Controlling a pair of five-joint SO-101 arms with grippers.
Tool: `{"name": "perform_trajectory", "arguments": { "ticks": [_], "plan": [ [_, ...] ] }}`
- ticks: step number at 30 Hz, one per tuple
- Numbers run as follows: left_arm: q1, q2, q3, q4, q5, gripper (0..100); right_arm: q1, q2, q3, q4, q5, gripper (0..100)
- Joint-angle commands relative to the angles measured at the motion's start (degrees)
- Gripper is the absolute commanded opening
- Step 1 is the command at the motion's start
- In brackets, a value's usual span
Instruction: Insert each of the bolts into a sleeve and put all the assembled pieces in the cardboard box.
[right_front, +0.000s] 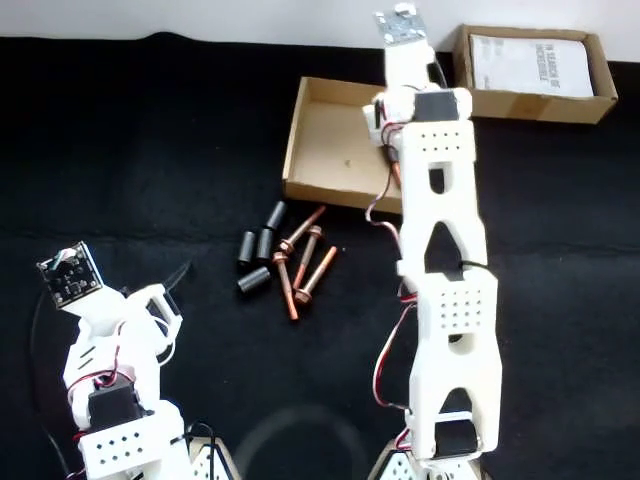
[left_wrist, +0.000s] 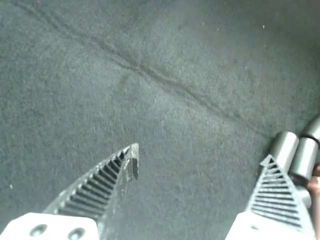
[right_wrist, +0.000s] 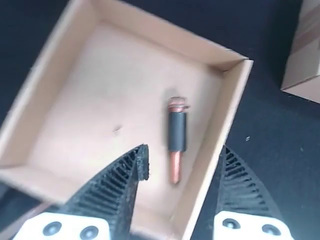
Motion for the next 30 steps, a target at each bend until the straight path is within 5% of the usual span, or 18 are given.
{"name": "perform_trajectory", "arguments": {
  "ticks": [1, 11, 19, 30],
  "plan": [
    [-0.84, -0.57, 1.27, 0.18, 0.18, 36, -3.65, -8.13, -6.81, 7.60, 0.53, 19.9],
    [-4.79, -0.13, 1.27, 0.26, 0.18, 36, -14.99, -17.10, -12.44, 17.71, -0.26, 19.9],
    [-6.46, -0.48, 1.27, 5.27, 0.18, 36, -22.55, -19.82, -12.26, 17.54, -24.35, 19.8],
    [-13.49, -0.57, 1.10, 9.67, -0.18, 36, -27.47, -19.74, 9.27, 14.55, -36.92, 19.8]
  ]
}}
